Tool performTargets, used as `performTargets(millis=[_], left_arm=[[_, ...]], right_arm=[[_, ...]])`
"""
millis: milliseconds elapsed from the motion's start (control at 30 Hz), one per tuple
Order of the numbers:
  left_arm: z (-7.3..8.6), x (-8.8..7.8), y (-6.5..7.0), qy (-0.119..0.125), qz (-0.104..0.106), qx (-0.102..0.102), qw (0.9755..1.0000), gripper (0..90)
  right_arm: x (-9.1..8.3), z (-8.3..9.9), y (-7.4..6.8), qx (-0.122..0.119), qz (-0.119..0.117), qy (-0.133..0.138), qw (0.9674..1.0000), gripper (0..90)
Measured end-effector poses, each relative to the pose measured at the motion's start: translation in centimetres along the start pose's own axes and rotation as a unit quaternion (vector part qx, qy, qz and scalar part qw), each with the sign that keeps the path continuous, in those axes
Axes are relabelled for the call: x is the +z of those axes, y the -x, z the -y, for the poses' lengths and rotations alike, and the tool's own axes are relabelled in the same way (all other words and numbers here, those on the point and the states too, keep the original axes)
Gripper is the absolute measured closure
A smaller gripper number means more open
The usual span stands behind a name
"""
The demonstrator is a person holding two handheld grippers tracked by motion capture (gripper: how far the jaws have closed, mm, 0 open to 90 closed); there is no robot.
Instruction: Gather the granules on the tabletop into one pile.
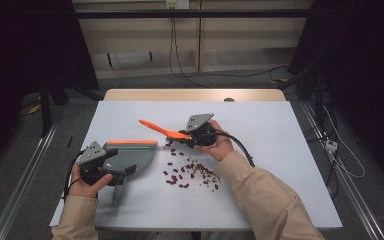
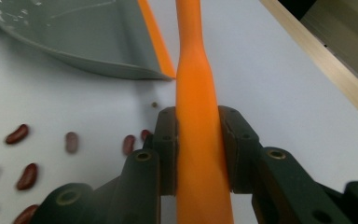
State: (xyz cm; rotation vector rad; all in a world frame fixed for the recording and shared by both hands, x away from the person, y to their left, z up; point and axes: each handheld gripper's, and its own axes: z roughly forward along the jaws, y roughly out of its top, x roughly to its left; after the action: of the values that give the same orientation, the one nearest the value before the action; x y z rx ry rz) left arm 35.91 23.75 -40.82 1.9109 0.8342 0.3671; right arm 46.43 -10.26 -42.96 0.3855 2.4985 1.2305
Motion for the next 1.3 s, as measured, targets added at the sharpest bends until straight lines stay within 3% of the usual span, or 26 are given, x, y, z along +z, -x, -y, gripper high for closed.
performTargets(millis=[133,367,900,1067,1300], left_arm=[[0.0,0.0,0.0,-0.002,-0.003,0.0,1.0,6.1],[0.0,-0.2,-0.2,-0.002,-0.004,0.002,1.0,6.1],[0.0,-0.2,-0.1,-0.003,-0.005,0.004,1.0,6.1],[0.0,-0.2,0.0,-0.004,-0.004,0.005,1.0,6.1],[-0.1,-0.2,0.0,-0.004,-0.005,0.004,1.0,6.1]], right_arm=[[-0.7,0.2,-0.6,0.001,-0.017,0.002,0.9998,71.0],[-1.7,0.4,-2.4,-0.018,-0.037,-0.003,0.9992,70.7],[-3.9,1.1,-5.1,-0.013,-0.057,0.0,0.9983,70.6],[-4.3,1.1,-5.2,-0.009,-0.048,0.007,0.9988,71.0],[-3.8,0.1,-3.6,0.013,-0.033,0.027,0.999,71.4]])
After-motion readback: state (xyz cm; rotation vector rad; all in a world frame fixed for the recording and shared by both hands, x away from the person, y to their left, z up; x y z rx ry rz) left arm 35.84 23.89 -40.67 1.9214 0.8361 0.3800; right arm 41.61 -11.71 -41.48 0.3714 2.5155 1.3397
